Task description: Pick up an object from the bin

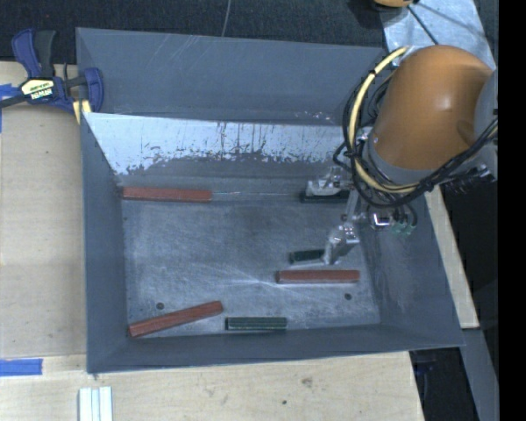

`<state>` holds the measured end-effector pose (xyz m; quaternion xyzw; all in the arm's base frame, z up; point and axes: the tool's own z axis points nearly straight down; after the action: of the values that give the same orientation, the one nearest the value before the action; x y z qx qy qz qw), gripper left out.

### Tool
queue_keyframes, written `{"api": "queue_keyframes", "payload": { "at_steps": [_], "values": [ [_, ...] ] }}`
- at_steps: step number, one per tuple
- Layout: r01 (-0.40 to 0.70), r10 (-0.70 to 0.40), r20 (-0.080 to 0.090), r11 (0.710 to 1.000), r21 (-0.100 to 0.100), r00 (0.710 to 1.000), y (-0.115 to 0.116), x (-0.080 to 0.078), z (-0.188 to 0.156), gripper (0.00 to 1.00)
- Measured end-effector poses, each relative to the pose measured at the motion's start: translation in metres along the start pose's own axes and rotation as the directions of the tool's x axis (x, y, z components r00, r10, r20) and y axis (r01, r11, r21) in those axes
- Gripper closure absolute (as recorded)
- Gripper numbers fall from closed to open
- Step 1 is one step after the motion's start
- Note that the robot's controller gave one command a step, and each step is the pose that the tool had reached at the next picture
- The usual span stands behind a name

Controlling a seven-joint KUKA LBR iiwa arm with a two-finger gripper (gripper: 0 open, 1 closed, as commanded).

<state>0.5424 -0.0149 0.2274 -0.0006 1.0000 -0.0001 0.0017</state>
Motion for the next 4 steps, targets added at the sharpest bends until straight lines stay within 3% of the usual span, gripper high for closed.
{"api": "queue_keyframes", "payload": {
  "at_steps": [1,2,3,4],
  "values": [
    [0.0,0.0,0.0,1.0,0.0,1.0,0.0,0.0,0.0,0.0],
    [0.047,-0.047,0.001,0.999,0.0,0.999,-0.01,0.012,0.016,0.0],
    [-0.004,0.004,0.006,1.0,0.0,1.0,-0.011,0.006,0.072,0.0],
    [-0.008,0.008,-0.003,1.0,0.0,1.0,-0.011,0.004,0.112,0.0]
  ]
}}
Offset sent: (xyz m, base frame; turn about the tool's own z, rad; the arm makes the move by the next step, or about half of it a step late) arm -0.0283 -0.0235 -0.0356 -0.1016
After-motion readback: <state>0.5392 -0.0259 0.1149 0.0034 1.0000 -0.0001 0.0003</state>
